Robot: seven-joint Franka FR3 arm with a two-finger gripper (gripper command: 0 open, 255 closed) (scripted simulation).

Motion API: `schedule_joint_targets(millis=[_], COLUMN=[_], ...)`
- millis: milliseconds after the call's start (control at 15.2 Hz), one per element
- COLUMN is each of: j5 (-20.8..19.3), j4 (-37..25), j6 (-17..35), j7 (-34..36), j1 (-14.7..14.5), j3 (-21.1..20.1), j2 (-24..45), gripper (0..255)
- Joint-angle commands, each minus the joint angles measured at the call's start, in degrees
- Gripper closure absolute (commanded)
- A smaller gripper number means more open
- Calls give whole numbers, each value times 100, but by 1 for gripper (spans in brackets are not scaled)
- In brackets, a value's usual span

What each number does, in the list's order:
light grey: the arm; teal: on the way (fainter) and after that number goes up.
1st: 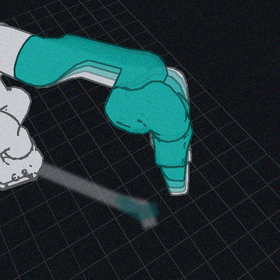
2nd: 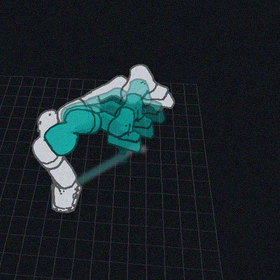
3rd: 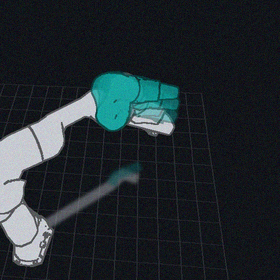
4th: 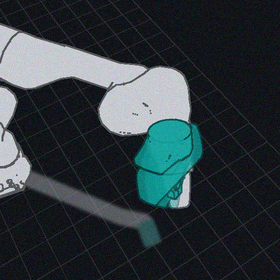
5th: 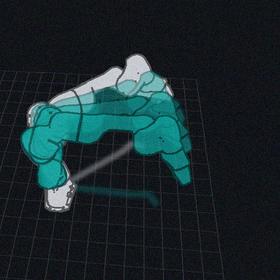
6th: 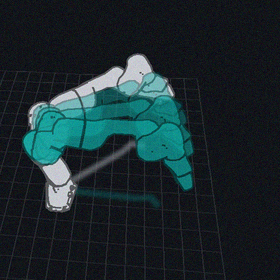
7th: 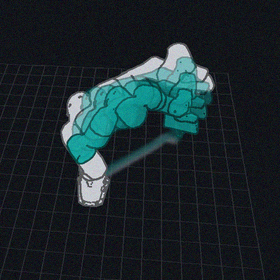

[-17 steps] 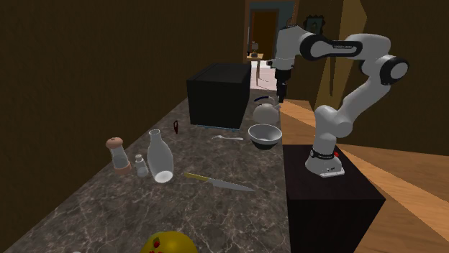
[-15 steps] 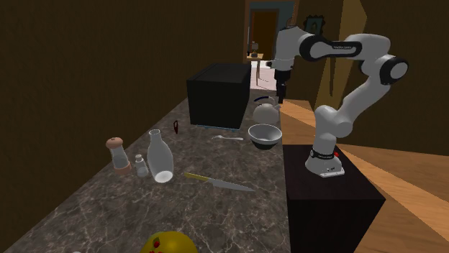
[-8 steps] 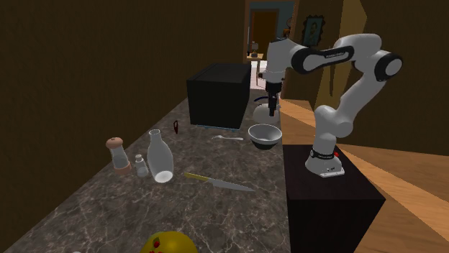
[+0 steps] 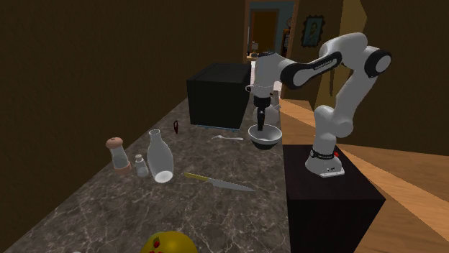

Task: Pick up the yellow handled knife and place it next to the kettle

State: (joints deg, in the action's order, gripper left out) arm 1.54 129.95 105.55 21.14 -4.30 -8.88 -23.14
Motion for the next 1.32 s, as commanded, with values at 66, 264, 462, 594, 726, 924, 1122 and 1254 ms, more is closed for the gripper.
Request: schedule_joint_targets(millis=[66,264,462,594,726,924,1122,1254], j5=[13,-41,-150,-251,-369,-566,-768,-896], j4=[-225,-530,-903,-1190,-1509,-2049,-2670,-3135], j6=[378,679,930,1066,1174,1283,1324,1313], j7=[325,628,939,1149,1359,1661,1936,2098], j1=[-54,-98,-151,-198,-259,-379,-535,-658], j3=[-211,-385,-534,-616,-678,-735,-749,-738], j2=[570,1153,1761,2177,2601,3249,3913,4364], gripper=[0,0,0,0,0,0,0,0])
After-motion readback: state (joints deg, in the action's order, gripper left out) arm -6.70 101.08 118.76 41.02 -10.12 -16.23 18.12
